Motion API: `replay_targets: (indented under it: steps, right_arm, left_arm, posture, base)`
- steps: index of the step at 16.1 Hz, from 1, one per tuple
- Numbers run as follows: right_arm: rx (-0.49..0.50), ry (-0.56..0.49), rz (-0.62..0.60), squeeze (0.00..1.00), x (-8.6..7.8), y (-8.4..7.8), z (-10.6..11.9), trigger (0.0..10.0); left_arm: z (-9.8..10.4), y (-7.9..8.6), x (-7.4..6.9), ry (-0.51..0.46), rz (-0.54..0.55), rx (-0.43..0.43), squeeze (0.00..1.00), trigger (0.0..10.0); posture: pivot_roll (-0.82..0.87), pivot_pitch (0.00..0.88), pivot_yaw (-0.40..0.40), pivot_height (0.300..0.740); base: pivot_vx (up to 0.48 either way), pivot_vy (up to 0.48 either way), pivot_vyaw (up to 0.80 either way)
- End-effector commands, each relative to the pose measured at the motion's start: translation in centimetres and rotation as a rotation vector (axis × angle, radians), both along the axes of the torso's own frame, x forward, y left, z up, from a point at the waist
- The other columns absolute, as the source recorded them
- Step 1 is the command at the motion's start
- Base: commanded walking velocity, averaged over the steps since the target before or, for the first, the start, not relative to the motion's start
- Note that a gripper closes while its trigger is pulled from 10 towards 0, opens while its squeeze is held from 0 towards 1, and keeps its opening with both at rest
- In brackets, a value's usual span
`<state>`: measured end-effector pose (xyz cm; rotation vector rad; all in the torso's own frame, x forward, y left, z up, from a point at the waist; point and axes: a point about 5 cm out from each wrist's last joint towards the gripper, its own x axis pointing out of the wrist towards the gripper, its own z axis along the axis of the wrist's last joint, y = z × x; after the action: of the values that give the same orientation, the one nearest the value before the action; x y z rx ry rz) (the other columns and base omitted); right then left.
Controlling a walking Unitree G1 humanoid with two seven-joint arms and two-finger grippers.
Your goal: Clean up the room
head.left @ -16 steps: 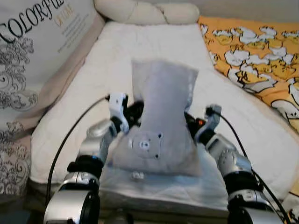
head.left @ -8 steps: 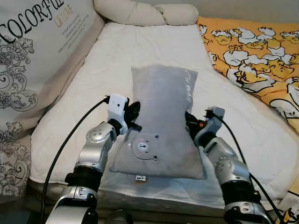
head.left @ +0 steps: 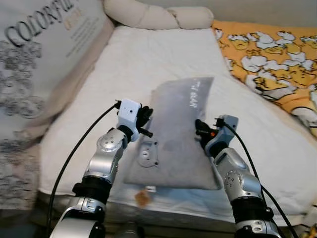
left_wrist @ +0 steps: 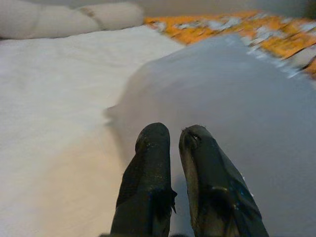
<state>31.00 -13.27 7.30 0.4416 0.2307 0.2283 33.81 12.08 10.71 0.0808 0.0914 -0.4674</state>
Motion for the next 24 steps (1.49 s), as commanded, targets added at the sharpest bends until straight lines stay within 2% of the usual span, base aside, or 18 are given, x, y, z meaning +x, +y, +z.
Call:
replay_targets:
  steps: [1,3,4,5,6,7,10,14,18,21,22,24]
  right_arm:
    - [-0.016,0.006,0.003,0.00,-0.1,0.1,-0.1,10.0]
    - [-0.072,0.120,0.015,0.00,-0.7,-0.7,-2.5,10.0]
    - [-0.084,0.152,0.017,0.00,-1.0,-0.9,-3.1,10.0]
    - [-0.100,0.192,0.015,0.00,-1.3,-1.3,-3.9,10.0]
    - [-0.128,0.229,0.004,0.00,-1.6,-2.0,-4.7,10.0]
    - [-0.141,0.260,-0.014,0.00,-1.8,-2.7,-5.2,10.0]
    - [-0.144,0.287,-0.088,0.00,-1.4,-5.4,-5.4,10.0]
    - [-0.186,0.315,-0.066,0.00,-1.4,-6.7,-5.6,10.0]
    - [-0.189,0.307,-0.042,0.00,-1.2,-6.7,-5.3,10.0]
    - [-0.188,0.306,-0.026,0.00,-1.5,-6.5,-5.4,10.0]
    - [-0.186,0.305,-0.022,0.00,-1.6,-6.5,-5.4,10.0]
    - [-0.184,0.306,-0.015,0.00,-1.7,-6.4,-5.4,10.0]
  left_arm:
    - [0.1,0.4,0.4,0.003,0.024,0.031,0.00,10.0]
    - [-0.7,0.9,0.4,0.051,0.031,-0.011,0.00,10.0]
    - [-1.1,1.1,0.5,0.074,0.029,-0.015,0.75,10.0]
    - [-1.8,1.2,0.6,0.115,0.025,0.010,1.00,10.0]
    - [-2.4,1.5,0.9,0.149,0.031,0.058,1.00,10.0]
    - [-2.5,1.5,1.1,0.170,0.035,0.062,1.00,10.0]
    - [-2.8,0.5,1.5,0.234,0.027,-0.049,1.00,10.0]
    - [-3.8,-1.4,1.5,0.317,0.065,-0.126,1.00,10.0]
    - [-3.8,-4.1,1.2,0.414,0.043,-0.441,1.00,10.0]
    - [-3.7,-3.9,1.4,0.440,0.105,-0.641,1.00,10.0]
    - [-3.6,-3.9,1.4,0.444,0.102,-0.693,1.00,10.0]
    - [-3.6,-4.3,1.2,0.457,0.047,-0.721,1.00,10.0]
  posture:
    - [0.05,0.000,0.029,0.740]
    - [0.05,0.000,0.024,0.740]
    - [0.05,0.000,0.022,0.740]
    - [0.04,0.000,0.022,0.740]
    - [0.04,0.000,0.023,0.740]
    - [0.04,0.000,0.024,0.740]
    - [0.02,0.000,0.020,0.740]
    - [0.00,0.000,0.006,0.740]
    - [-0.06,0.000,0.020,0.740]
    - [-0.08,0.000,0.029,0.740]
    - [-0.08,0.000,0.030,0.740]
    - [-0.08,0.000,0.032,0.740]
  base:
    - [0.000,0.000,0.00]
    - [0.000,0.000,0.00]
    - [0.000,0.000,0.00]
    - [0.000,0.000,0.00]
    - [0.000,0.000,0.00]
    - [0.000,0.000,0.00]
    - [0.000,0.000,0.00]
    - [0.000,0.000,0.00]
    - [0.000,0.000,0.00]
    - [0.000,0.000,0.00]
    - [0.000,0.000,0.00]
    - [0.000,0.000,0.00]
